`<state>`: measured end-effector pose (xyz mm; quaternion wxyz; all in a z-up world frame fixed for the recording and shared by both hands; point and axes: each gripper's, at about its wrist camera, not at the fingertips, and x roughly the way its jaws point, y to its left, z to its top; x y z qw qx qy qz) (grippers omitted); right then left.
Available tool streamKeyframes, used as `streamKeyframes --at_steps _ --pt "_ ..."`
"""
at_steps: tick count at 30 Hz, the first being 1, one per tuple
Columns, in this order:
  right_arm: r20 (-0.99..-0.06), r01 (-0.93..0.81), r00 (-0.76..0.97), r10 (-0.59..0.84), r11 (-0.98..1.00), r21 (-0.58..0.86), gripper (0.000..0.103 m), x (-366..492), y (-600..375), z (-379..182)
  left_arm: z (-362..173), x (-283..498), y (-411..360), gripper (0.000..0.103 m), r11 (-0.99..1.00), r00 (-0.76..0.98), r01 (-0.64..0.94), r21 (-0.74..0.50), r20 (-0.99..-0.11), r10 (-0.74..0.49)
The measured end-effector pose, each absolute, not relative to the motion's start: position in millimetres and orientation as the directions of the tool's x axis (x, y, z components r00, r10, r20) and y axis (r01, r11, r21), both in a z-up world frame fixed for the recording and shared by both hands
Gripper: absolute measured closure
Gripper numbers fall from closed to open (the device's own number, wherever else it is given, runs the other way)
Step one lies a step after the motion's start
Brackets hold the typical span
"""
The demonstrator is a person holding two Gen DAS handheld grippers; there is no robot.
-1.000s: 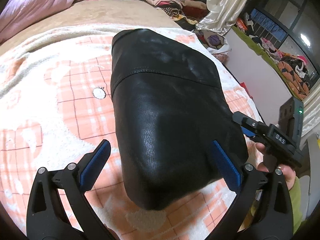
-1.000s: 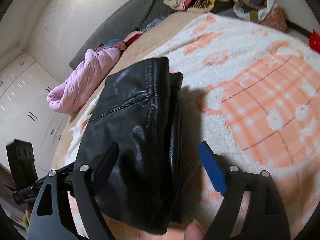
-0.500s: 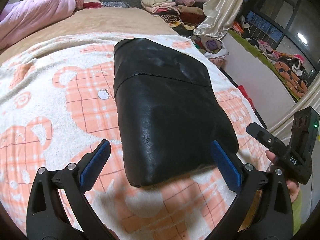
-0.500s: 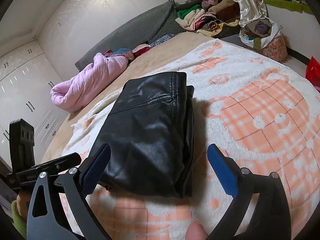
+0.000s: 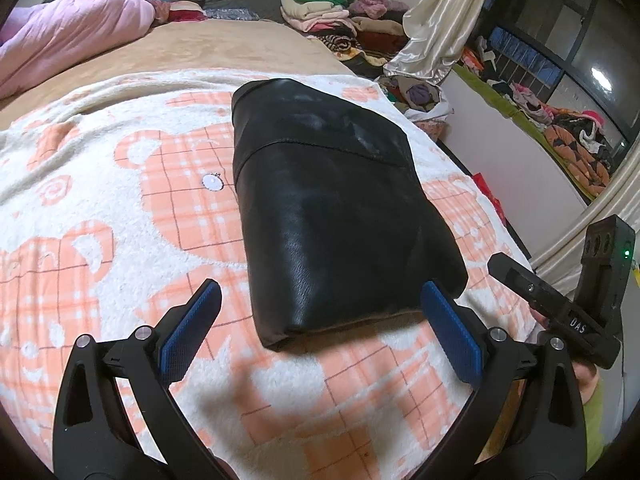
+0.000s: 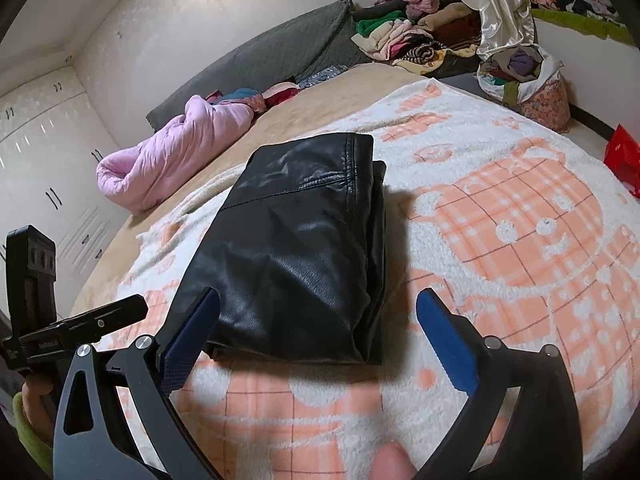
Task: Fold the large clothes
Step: 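Open the left tool and withdraw both tools from the folded jacket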
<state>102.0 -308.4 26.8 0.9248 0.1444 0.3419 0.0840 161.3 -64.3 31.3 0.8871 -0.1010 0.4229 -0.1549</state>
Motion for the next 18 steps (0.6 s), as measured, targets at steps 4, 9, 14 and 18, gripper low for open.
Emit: streamKeyframes --at_steps 4,9,14,18 --pt "-0.599 -0.068 0.764 0.239 0.953 0.294 0.005 94.0 -301.5 31.4 31.5 153.9 -61.7 0.01 0.939 0.607 0.183 -0.291 -0.718 -0.341" --pt "-0.571 -0.085 0.791 0.218 0.964 0.25 0.004 78.7 -290.7 41.4 35.8 141.6 -57.2 0.01 0.945 0.642 0.172 -0.277 -0.697 -0.321" --pt "-0.558 -0.098 0.805 0.202 0.973 0.21 0.004 63.6 -283.6 45.8 38.7 126.2 -55.7 0.009 0.948 0.674 0.18 -0.261 -0.669 -0.312" --pt "-0.562 -0.097 0.807 0.182 0.979 0.177 0.004 52.9 -278.4 42.3 35.5 117.1 -54.1 0.009 0.953 0.682 0.175 -0.247 -0.668 -0.298"
